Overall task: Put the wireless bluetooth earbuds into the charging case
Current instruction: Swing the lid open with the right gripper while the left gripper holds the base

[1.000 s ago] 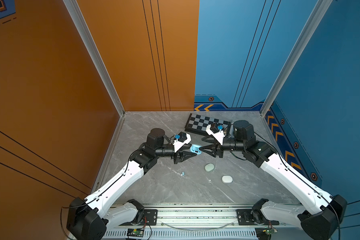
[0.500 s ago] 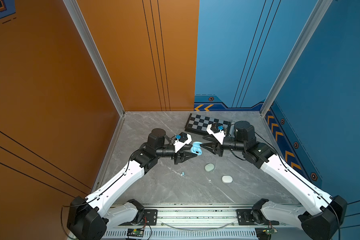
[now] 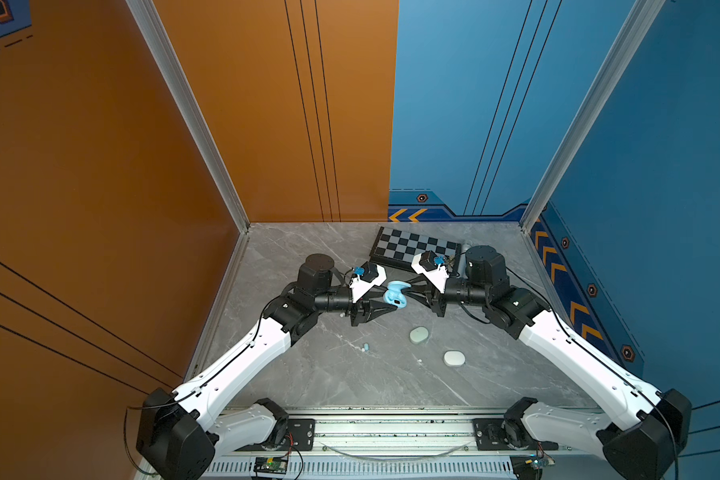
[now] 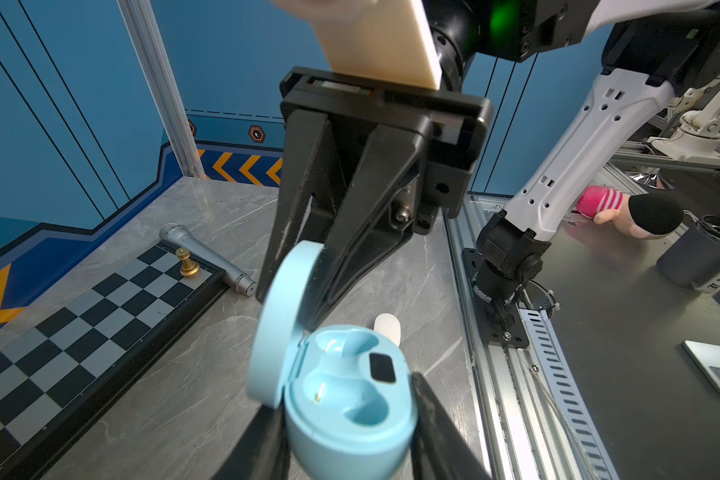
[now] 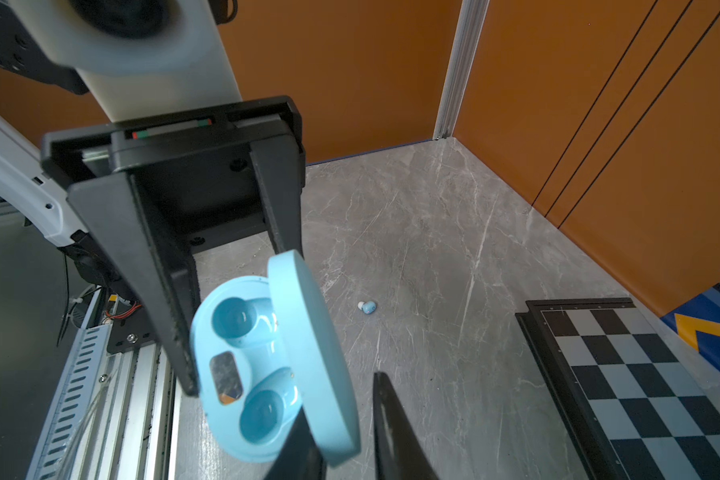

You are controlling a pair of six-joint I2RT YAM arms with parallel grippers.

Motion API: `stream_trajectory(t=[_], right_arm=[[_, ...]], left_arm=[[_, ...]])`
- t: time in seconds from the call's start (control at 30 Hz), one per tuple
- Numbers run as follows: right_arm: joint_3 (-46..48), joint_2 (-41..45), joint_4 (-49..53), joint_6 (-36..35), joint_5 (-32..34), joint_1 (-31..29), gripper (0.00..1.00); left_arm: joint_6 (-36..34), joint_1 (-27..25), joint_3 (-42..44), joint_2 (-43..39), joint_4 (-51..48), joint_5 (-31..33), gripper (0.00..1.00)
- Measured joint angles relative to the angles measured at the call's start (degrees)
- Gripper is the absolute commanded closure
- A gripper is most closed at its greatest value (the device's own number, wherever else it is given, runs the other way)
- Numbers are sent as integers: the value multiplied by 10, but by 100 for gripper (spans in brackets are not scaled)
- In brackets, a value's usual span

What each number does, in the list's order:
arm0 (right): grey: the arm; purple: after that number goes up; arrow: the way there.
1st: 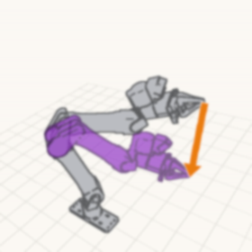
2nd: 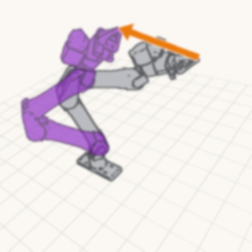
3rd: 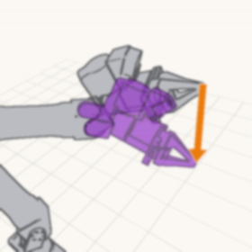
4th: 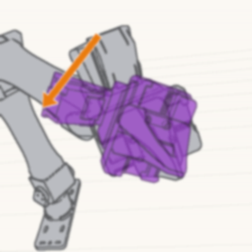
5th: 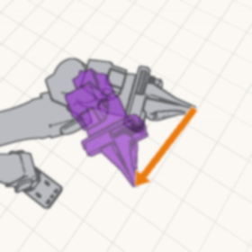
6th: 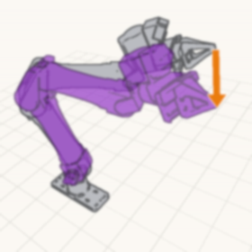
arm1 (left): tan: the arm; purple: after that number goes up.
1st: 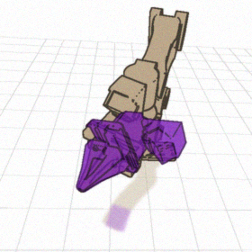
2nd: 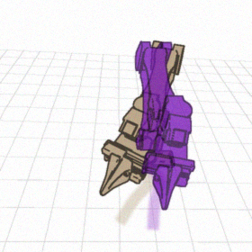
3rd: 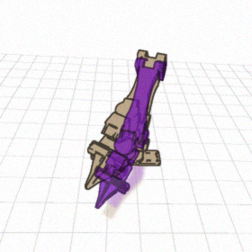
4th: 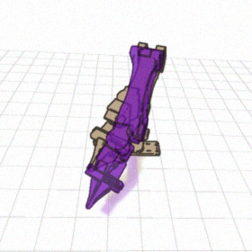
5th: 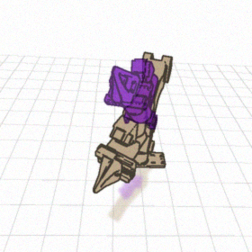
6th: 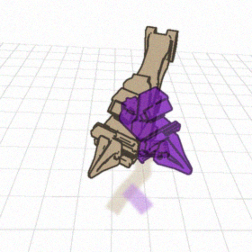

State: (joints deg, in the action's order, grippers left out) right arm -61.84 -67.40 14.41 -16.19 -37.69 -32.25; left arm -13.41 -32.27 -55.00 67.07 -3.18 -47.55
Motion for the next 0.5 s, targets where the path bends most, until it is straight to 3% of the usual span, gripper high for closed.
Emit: stream_trajectory(t=[0.23, 0.33, 0.4, 0.5], right_arm=[[5, 12, 0, -10, 5, 0, 99], [7, 16, 0, -10, 9, 0, 100], [7, 18, 0, -10, 16, 0, 100], [7, 23, 0, -15, 32, 0, 100]], left_arm=[[14, -4, -2, 5, 4, -1, 100], [20, -7, -3, 6, 6, 1, 64], [22, -8, -3, 5, 9, 8, 46], [23, -10, -2, 3, 6, 31, 35]])
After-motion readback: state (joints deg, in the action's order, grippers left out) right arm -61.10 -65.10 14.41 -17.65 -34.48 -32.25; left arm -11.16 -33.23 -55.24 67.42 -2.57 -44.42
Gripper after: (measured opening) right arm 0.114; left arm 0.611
